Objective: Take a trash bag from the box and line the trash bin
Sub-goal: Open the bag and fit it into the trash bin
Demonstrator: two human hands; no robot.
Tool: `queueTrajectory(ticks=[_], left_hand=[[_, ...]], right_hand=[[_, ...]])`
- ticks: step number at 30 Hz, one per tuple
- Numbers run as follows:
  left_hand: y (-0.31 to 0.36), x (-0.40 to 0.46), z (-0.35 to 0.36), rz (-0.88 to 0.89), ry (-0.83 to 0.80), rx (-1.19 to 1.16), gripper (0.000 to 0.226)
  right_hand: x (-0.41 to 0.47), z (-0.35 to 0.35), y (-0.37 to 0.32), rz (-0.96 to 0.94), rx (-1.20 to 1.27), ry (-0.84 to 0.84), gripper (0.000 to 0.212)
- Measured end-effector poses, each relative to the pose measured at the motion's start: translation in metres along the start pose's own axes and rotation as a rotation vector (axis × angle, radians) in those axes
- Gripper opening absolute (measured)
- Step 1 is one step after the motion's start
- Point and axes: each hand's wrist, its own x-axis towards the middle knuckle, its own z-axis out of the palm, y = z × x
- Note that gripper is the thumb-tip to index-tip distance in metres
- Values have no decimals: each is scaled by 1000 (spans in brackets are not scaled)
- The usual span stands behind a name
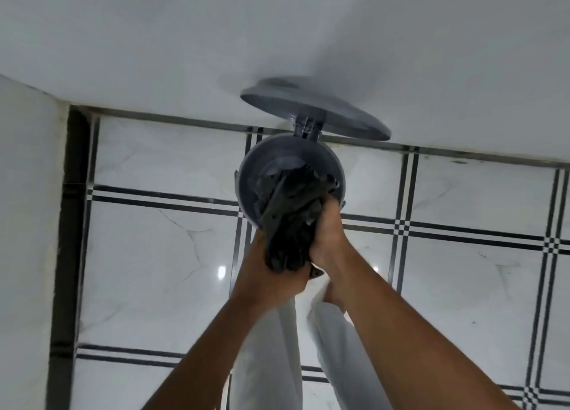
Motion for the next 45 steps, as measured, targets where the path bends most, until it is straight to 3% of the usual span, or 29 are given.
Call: queueTrajectory(ticks=[4, 6, 8, 10, 13, 14, 17, 19, 22, 25, 28, 30, 32, 36, 39, 41, 45], left_hand=[[-27, 83, -14, -191, 37, -117, 36], [-47, 117, -36, -305, 25, -60, 34], [-69, 140, -58, -374, 4, 41, 34], [-85, 148, -76, -396, -29, 113, 26], [-98, 150, -96, -469, -25, -96, 18], [-103, 150, -101, -498, -34, -227, 12], [-117, 151, -107, -614, -124, -570, 51], [-120, 151, -107, -611, -268, -713, 68], [-112, 154, -102, -641, -350, -724, 36], [-107, 159, -95, -655, -319, -656, 34], [-109, 166, -92, -543, -101, -757, 36], [-107, 170, -100, -480, -30, -934, 46], [-105, 175, -110, -416, -8, -987, 46], [-102, 185, -120, -440, -86, -761, 42], [-96, 187, -119, -450, -214, -604, 42], [-97, 189, -119, -456, -198, -570, 39], [-94, 190, -118, -432, -174, -638, 40]], right_hand=[[59, -4, -9, -96, -210, 144, 80], [73, -24, -12, -241, -412, 283, 67], [82, -49, -19, -321, -451, 361, 55], [81, -70, -26, -302, -309, 295, 68], [79, -89, -34, -225, -144, 162, 85], [82, -94, -35, -205, -116, 185, 84], [96, -103, -35, -120, -140, 367, 61], [105, -104, -34, -62, -226, 423, 45], [113, -101, -34, -169, -408, 480, 40], [120, -99, -40, -249, -367, 520, 37], [120, -97, -57, -188, -58, 426, 39], [116, -97, -70, -206, 72, 279, 56], [113, -98, -80, -229, 24, 149, 69], [111, -108, -87, -265, -323, -23, 61], [116, -115, -80, -374, -690, 77, 34], [118, -120, -75, -302, -626, 55, 25], [102, -113, -83, -239, -303, -202, 34]])
